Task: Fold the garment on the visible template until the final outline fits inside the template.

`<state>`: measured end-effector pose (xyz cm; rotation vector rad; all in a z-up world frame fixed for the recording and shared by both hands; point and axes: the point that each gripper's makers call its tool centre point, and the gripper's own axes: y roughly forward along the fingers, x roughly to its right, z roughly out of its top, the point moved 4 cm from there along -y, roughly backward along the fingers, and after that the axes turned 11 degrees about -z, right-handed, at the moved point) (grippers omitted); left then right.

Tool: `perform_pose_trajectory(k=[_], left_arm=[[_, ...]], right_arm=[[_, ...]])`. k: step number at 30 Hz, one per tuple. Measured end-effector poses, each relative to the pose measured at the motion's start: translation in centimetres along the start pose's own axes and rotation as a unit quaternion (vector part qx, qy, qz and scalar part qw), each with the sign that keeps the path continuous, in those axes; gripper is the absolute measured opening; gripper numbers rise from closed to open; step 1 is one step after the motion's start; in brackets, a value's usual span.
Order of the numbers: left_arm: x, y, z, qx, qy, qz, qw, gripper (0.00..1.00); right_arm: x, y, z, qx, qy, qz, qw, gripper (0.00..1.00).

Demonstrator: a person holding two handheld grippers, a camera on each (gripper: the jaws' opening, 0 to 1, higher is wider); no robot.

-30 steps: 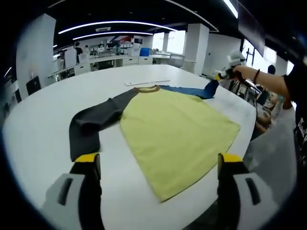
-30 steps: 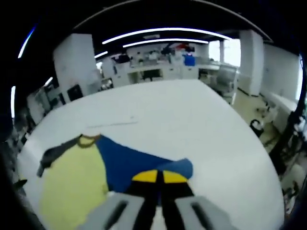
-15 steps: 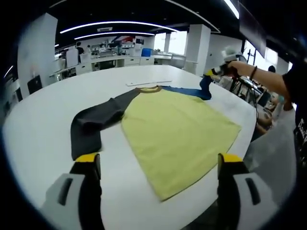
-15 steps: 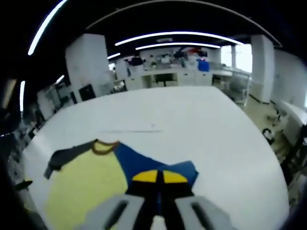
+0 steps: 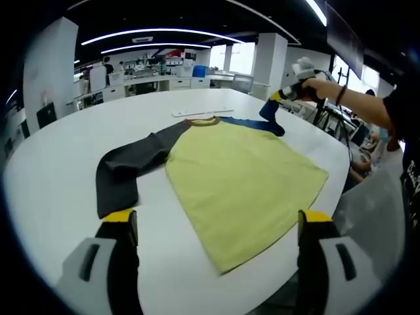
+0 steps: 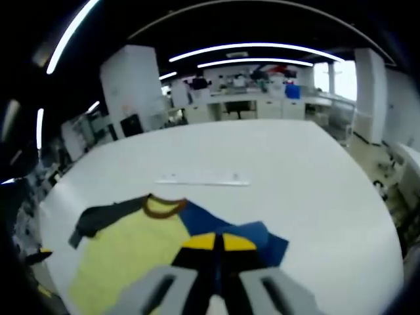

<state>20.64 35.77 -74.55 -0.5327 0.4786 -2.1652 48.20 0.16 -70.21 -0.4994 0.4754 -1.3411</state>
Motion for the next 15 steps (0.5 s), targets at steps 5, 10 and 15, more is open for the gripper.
perform_pose_trajectory(k=[5,10,15], left_arm=[[0.7,0.3,0.3,-0.006,0.026,-0.004,0.9996,0.99],[1.0,0.4,0.2,-0.004,0.027,-0.01,0.9996,0.99],[0.0,0.0,-0.1,-0.001,0.024,-0.008,0.9997,0.99]], right_arm=[[-1.2,0.6,0.6,0.001,-0.009,0.012,0.9999,0.0],[-2.9,0.7,0.8,0.0,-0.017,0.023,0.9996,0.0],[-3.8,1.0,1.0,-0.001,-0.029,0.032,0.9991,0.0]])
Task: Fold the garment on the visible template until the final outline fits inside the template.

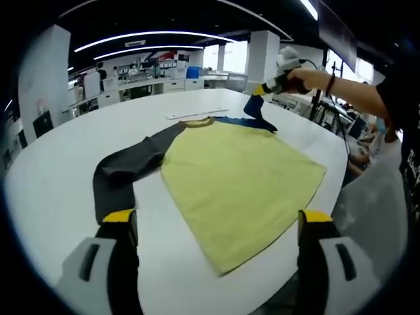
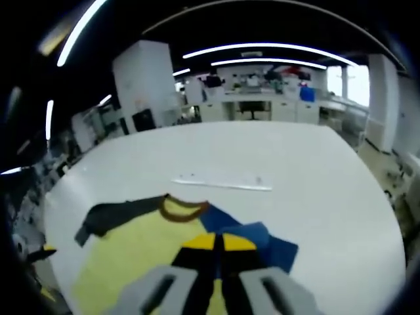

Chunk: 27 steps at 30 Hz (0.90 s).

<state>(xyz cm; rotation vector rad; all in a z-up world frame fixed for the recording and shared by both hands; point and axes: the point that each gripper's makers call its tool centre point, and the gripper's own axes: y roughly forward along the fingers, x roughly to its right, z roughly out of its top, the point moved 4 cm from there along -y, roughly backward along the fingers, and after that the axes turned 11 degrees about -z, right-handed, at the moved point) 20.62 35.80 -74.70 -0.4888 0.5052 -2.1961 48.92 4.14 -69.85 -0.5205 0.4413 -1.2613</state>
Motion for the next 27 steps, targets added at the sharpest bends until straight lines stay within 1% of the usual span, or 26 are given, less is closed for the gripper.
perform_pose_trajectory(k=[3,6,10,13,19,22,27], left_arm=[[-0.2,-0.2,-0.2,0.001,-0.001,0.001,1.0,0.99],[-0.7,-0.4,-0.6,0.0,-0.002,0.001,1.0,0.99],[-0.5,-0.6,-0.8,0.001,-0.005,0.004,1.0,0.99],[-1.1,-1.0,-1.3,0.001,-0.008,0.006,0.9999,0.99],[-0.7,-1.0,-1.3,-0.001,-0.012,0.01,0.9999,0.99],[-0.7,-1.0,-1.3,0.0,-0.012,0.011,0.9999,0.99],[-0.4,-0.8,-1.2,-0.003,-0.013,0.009,0.9999,0.99]], right_arm=[[-0.7,0.6,0.3,-0.001,-0.006,0.008,0.9999,0.0],[-1.9,0.7,0.2,-0.003,-0.013,0.019,0.9997,0.0],[-3.1,1.0,-0.1,-0.006,-0.024,0.031,0.9992,0.0],[-4.0,1.3,-0.3,-0.008,-0.029,0.044,0.9986,0.0],[-5.9,1.4,-0.2,-0.003,-0.035,0.066,0.9972,0.0],[-7.1,1.1,-0.5,-0.002,-0.039,0.079,0.9961,0.0],[-8.3,1.0,-1.2,-0.004,-0.052,0.097,0.994,0.0]])
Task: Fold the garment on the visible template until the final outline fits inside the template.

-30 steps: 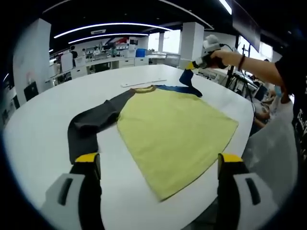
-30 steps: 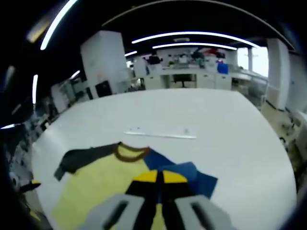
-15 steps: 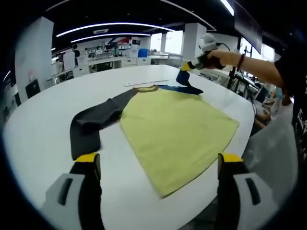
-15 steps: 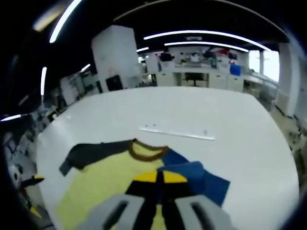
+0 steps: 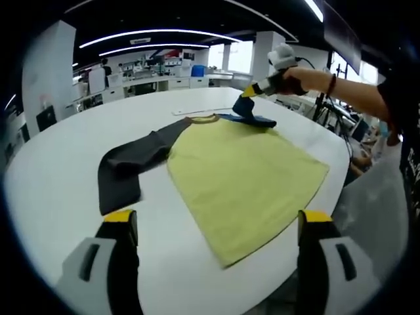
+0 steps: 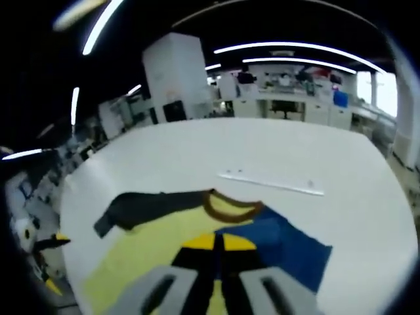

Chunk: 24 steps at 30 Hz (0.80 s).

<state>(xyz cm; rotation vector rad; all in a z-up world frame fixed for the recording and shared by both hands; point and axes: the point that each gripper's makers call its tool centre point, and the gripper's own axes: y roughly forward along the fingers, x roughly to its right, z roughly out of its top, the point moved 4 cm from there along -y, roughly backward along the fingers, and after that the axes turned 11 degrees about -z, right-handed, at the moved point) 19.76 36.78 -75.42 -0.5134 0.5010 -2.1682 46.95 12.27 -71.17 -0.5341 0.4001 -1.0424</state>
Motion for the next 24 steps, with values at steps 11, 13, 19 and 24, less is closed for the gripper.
perform_pose_trajectory(k=[11,13,19,24], left_arm=[[-0.5,0.0,-0.5,-0.002,-0.003,-0.002,1.0,0.99],[-0.3,0.0,-0.5,-0.003,-0.003,-0.001,1.0,0.99],[-0.5,-0.1,-0.7,-0.003,-0.005,0.0,1.0,0.99],[-0.2,0.0,-0.6,-0.003,-0.006,0.001,1.0,0.99]], right_arm=[[-3.2,0.8,-2.0,-0.016,-0.039,0.034,0.9985,0.0],[-3.8,1.0,-2.3,-0.019,-0.048,0.041,0.9978,0.0],[-5.5,1.2,-3.4,-0.027,-0.068,0.064,0.9953,0.0],[-6.6,1.1,-4.0,-0.033,-0.084,0.078,0.9929,0.0]])
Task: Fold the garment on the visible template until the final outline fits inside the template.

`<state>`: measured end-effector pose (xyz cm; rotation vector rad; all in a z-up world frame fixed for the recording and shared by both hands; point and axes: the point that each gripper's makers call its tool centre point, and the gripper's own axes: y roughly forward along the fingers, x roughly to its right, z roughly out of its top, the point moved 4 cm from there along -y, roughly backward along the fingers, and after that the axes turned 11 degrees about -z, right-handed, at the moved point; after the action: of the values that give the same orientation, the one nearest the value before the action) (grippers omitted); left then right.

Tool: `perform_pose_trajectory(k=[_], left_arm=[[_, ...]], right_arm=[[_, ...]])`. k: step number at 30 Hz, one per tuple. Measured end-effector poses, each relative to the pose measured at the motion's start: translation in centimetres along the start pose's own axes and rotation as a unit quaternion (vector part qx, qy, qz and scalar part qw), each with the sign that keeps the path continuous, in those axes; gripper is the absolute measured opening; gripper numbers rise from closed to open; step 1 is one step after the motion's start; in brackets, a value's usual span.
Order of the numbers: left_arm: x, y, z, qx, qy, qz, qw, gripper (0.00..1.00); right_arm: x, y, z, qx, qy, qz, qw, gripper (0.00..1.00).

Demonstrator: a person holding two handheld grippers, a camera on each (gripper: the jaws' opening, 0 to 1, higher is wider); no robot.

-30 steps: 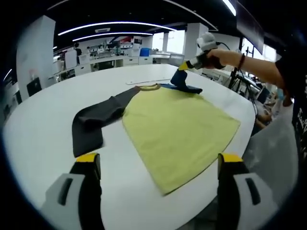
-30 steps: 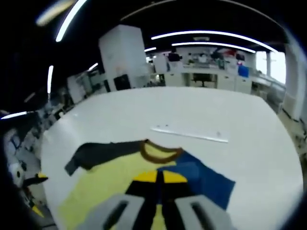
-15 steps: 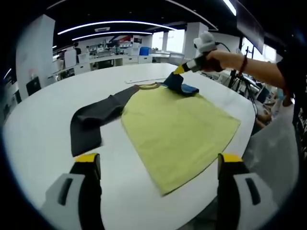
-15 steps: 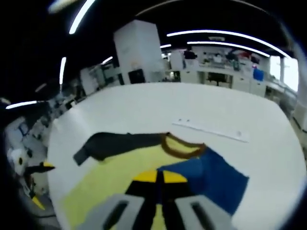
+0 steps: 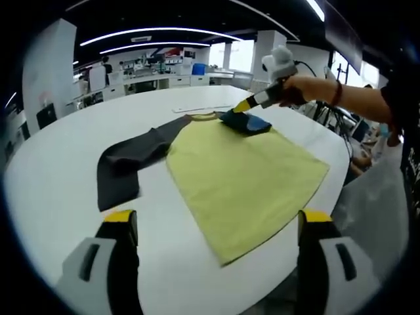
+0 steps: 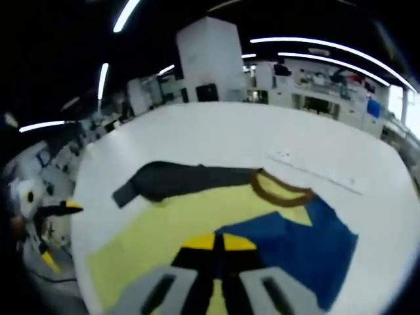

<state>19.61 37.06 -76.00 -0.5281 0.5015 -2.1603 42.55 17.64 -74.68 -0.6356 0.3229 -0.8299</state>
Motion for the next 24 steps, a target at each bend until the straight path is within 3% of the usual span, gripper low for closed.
perform_pose_trajectory(k=[11,18,24], left_arm=[[-0.2,0.1,-0.2,0.001,-0.002,0.001,1.0,0.99],[-0.9,0.0,-0.6,0.002,-0.004,0.0,1.0,0.99],[-0.9,-0.1,-0.6,0.002,-0.004,0.0,1.0,0.99]], right_arm=[[-1.9,0.3,-1.4,-0.011,-0.033,0.015,0.9993,0.0],[-2.7,1.3,-3.1,-0.029,-0.081,0.019,0.9961,0.0],[-3.0,2.1,-4.1,-0.042,-0.076,0.027,0.9959,0.0]])
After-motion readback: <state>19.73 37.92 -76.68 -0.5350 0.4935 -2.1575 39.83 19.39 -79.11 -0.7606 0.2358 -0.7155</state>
